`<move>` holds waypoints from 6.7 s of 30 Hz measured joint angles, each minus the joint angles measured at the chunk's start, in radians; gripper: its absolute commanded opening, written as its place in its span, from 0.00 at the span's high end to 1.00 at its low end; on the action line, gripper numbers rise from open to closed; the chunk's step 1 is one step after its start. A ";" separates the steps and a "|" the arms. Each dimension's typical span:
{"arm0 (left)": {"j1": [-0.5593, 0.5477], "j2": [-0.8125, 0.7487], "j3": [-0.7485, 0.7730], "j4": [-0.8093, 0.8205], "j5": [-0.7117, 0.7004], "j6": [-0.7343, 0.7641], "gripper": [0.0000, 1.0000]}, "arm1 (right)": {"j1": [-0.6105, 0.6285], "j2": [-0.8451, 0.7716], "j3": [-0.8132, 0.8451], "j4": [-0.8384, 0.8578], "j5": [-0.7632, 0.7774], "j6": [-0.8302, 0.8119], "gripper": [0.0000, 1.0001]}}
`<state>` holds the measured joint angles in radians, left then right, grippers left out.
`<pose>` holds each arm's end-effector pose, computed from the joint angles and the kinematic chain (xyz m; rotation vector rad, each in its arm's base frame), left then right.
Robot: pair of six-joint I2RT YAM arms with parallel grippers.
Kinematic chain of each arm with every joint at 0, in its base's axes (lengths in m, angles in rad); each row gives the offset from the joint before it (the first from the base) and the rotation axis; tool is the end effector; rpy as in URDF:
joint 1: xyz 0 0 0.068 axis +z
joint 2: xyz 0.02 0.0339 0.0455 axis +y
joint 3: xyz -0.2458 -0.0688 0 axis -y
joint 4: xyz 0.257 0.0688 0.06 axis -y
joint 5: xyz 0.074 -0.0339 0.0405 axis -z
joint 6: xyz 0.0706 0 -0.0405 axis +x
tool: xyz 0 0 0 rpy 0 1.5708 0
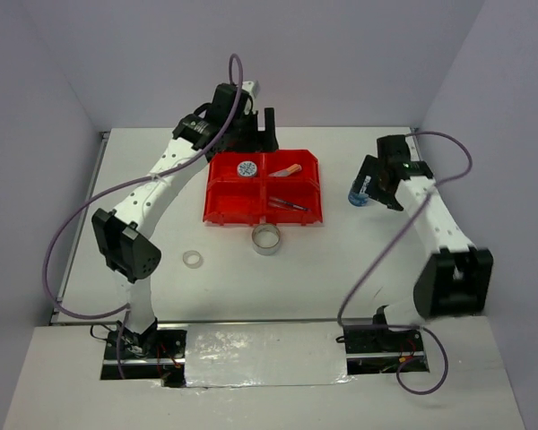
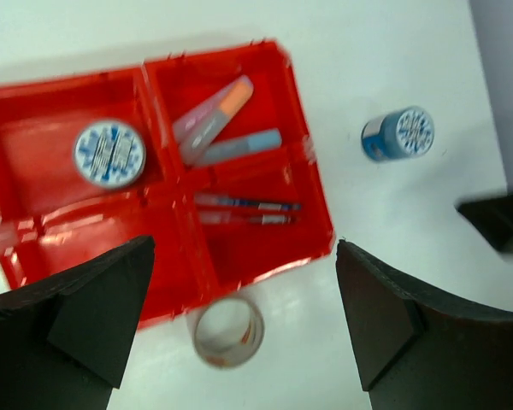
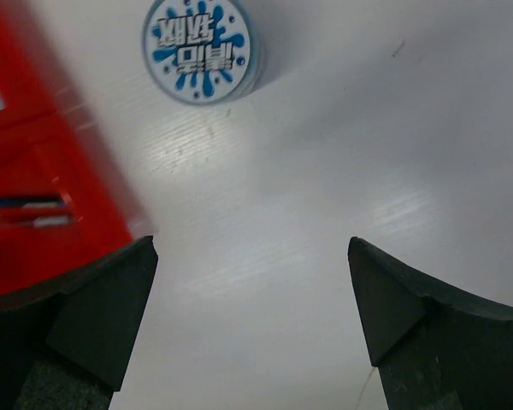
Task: Sort the stationery into containers
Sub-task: Pick up the stationery from the center of the board, then place the stationery in the storage box, then pick up the stationery from the center of the board, then place the stationery in the storage box.
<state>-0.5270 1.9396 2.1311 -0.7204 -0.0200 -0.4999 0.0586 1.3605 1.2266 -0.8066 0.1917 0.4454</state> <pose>0.4107 -0.2373 0.3776 0.0168 2.1563 -0.5890 0.3161 0.0051 0.2633 0.5542 2.4243 -0.0294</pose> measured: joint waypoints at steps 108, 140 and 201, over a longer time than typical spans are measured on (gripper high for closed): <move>0.304 -0.816 -0.866 -0.199 -0.078 0.083 0.01 | 0.519 1.120 1.064 0.381 -0.346 0.085 0.15; 0.274 -0.660 -1.100 -0.141 -0.125 -0.081 0.09 | 0.587 -0.044 0.253 0.250 -0.066 -0.088 0.00; 0.072 0.036 -0.420 0.003 -0.283 -0.076 0.93 | 0.561 -0.272 -0.002 0.077 -0.142 -0.084 0.00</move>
<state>-0.4545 1.9759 1.7111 -0.7174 -0.3035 -0.5755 0.6193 1.0885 1.2247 -0.7300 0.0494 0.3614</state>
